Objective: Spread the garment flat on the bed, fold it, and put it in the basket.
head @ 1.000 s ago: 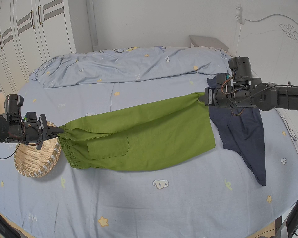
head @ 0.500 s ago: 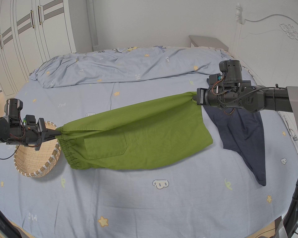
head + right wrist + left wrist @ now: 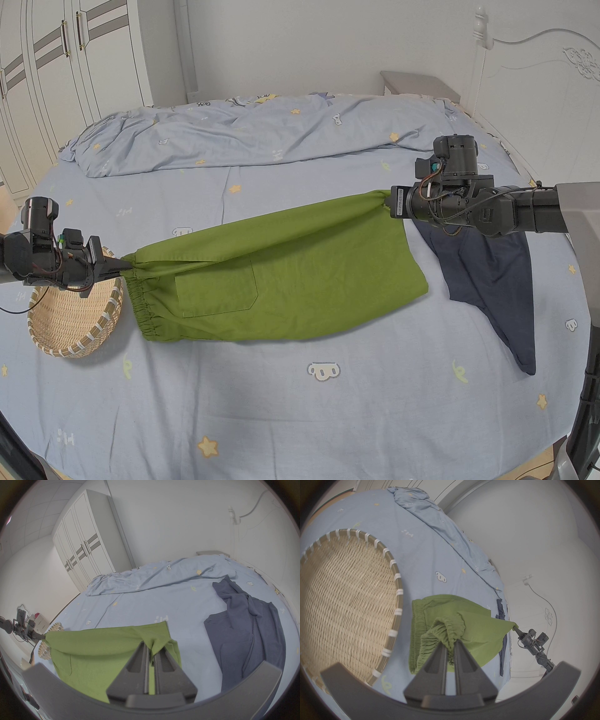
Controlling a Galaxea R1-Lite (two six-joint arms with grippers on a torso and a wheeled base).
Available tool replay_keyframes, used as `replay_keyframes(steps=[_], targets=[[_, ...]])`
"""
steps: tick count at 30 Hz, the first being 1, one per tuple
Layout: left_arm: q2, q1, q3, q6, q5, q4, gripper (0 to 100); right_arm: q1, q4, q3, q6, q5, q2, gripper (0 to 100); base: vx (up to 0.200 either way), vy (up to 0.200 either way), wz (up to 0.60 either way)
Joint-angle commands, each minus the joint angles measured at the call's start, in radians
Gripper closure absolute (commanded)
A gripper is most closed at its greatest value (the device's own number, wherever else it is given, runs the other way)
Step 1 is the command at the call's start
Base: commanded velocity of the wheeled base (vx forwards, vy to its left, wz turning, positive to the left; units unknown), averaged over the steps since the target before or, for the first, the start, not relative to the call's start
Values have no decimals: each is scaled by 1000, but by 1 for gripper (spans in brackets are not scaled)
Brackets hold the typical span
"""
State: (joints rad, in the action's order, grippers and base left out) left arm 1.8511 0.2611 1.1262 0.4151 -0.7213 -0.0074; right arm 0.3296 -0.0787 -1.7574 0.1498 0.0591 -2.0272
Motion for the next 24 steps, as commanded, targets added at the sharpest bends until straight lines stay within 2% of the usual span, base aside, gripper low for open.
replay_keyframes(steps=[1,6,10,24], targets=[[33,-9,57,-1,0,11,100,0,-3,-17,-1,2,-38,100,0,0,0],[85,-6,50,-9,6,1,100,2,-30,-36,-1,2,-74,100,0,0,0],[109,-5,58,-61,34,-3,100,6,-46,-42,-1,2,-90,100,0,0,0],[126,-9,81,-62,52,-5,100,5,-87,-63,-13,2,-120,100,0,0,0]])
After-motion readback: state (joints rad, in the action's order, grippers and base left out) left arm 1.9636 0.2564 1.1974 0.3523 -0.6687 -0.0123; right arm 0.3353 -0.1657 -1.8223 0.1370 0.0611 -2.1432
